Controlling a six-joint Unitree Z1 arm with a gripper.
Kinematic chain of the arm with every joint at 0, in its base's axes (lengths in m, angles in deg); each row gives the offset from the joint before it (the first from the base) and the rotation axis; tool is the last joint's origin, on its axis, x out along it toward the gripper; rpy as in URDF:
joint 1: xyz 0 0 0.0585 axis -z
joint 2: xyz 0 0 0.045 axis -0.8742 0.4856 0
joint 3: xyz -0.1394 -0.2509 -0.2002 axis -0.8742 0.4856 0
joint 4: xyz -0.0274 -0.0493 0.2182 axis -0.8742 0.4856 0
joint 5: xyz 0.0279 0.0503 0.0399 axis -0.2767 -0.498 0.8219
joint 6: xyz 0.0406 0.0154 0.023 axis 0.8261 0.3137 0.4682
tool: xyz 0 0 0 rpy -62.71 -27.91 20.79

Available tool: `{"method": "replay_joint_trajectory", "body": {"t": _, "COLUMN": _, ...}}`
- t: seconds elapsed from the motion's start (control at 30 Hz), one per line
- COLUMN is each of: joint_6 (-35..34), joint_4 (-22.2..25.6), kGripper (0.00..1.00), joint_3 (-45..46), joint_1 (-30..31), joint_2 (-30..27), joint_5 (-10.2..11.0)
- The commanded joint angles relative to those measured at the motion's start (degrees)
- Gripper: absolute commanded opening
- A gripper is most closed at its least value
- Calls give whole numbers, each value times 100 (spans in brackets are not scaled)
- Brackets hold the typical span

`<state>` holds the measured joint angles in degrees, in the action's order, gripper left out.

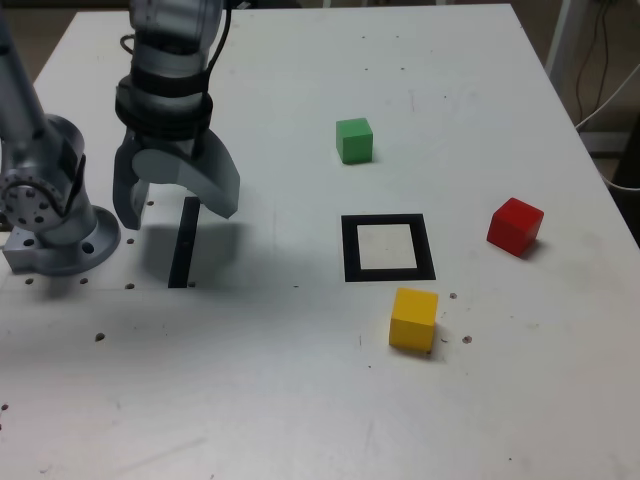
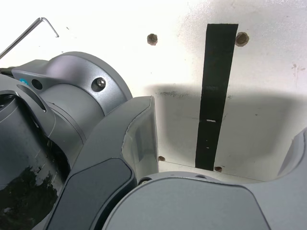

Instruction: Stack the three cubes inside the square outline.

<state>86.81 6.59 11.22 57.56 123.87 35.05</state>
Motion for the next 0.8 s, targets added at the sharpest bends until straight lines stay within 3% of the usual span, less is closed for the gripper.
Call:
{"method": "replay_joint_trajectory", "body": {"t": 0.0, "joint_6": 6, "joint_4": 25, "kGripper": 99, "joint_3": -4, "joint_1": -13, "joint_2": -17, "joint_5": -17}}
{"method": "replay_joint_trajectory", "body": {"t": 0.77, "joint_6": 6, "joint_4": 220, "kGripper": 99, "joint_3": -502, "joint_1": 242, "joint_2": 157, "joint_5": -73}}
